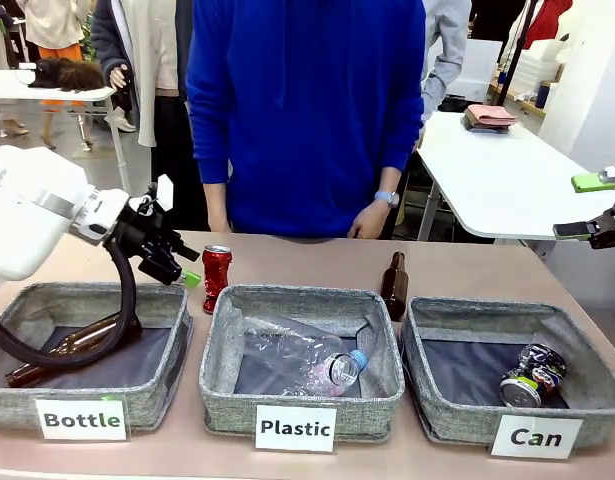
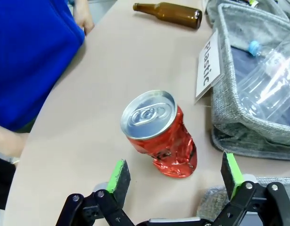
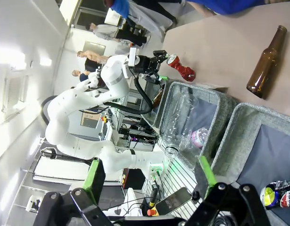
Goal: Sort the can waste into the basket.
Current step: Pick up the can waste from the table and place it in the right Fabric basket.
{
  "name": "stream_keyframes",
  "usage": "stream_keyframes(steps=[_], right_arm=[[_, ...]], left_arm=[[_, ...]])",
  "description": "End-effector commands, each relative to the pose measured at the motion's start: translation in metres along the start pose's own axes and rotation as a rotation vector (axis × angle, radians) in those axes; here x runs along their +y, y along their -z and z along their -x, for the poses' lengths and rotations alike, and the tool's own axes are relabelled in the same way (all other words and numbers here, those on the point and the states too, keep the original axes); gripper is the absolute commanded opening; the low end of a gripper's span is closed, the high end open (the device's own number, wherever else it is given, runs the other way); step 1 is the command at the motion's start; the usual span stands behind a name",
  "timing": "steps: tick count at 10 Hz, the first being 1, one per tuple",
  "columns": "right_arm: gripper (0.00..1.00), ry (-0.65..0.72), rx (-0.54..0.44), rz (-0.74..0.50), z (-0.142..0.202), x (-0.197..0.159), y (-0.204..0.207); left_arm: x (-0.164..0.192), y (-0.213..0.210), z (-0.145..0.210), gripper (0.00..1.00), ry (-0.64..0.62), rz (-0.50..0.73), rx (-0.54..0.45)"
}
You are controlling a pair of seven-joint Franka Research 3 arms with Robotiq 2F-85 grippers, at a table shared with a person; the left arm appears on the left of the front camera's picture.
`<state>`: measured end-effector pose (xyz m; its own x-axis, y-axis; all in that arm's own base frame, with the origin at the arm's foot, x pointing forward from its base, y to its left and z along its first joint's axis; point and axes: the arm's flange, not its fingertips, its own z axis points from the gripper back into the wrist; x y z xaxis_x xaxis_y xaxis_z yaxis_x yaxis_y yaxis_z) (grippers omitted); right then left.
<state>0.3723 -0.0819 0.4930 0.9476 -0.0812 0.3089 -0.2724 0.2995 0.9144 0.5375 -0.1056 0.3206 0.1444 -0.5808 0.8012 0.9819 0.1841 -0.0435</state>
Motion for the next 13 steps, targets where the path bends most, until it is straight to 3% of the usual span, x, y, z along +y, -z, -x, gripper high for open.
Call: stream_keyframes(steps=[1, 6, 13], right_arm=[[1.00, -0.020, 0.013, -0.002, 0.000, 0.000, -0.004], [1.00, -0.020, 0.013, -0.002, 0.000, 0.000, -0.004], [1.00, -0.020, 0.013, -0.002, 0.000, 0.000, -0.004]], left_arm=[[0.015, 0.007, 0.007, 1.00, -0.001, 0.015, -0.057], [0.037, 0.027, 0.018, 1.00, -0.074, 0.007, -0.096], [0.038, 0.057, 0.016, 1.00, -0.068, 0.112, -0.116]])
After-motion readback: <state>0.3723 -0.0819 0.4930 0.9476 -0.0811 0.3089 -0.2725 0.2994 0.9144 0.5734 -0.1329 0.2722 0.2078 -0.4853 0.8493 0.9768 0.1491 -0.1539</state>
